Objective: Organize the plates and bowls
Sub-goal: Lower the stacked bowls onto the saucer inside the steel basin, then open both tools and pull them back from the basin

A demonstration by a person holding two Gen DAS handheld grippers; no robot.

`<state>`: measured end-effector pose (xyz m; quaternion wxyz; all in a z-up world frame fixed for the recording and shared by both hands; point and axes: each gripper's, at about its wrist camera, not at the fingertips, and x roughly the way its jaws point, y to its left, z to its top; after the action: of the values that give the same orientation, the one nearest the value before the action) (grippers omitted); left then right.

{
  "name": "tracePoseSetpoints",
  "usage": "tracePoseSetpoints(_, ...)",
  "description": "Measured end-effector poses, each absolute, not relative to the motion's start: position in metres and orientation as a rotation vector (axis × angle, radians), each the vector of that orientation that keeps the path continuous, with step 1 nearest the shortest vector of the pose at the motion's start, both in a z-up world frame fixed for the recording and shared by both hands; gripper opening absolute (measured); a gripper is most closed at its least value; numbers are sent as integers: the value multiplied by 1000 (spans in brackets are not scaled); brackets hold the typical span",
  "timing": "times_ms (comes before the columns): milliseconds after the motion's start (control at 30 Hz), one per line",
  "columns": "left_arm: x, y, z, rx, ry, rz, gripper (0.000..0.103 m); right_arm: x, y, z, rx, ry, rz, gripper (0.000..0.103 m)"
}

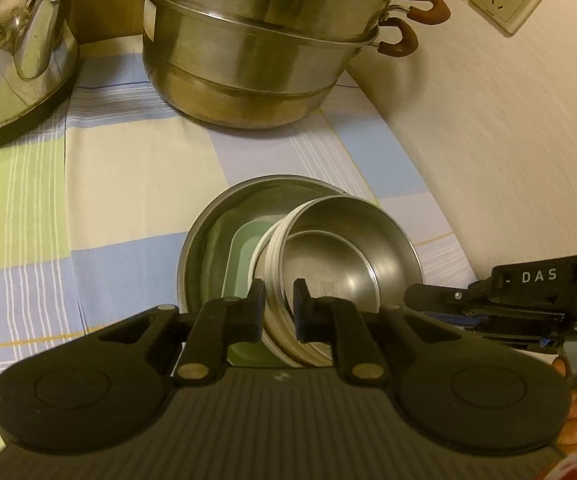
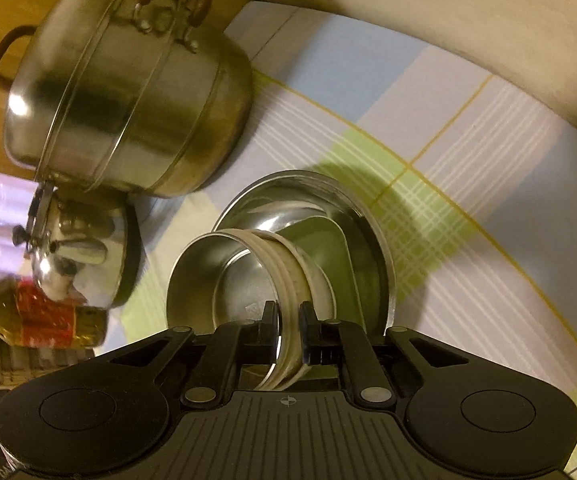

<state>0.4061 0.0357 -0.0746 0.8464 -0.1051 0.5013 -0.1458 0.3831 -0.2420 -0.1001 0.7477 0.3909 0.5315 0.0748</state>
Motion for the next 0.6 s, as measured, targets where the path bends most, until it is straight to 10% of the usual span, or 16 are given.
tracePoseSetpoints(600,393,34,-61,-184,987,-286,15,373,-241,-82,768,1043,215,13)
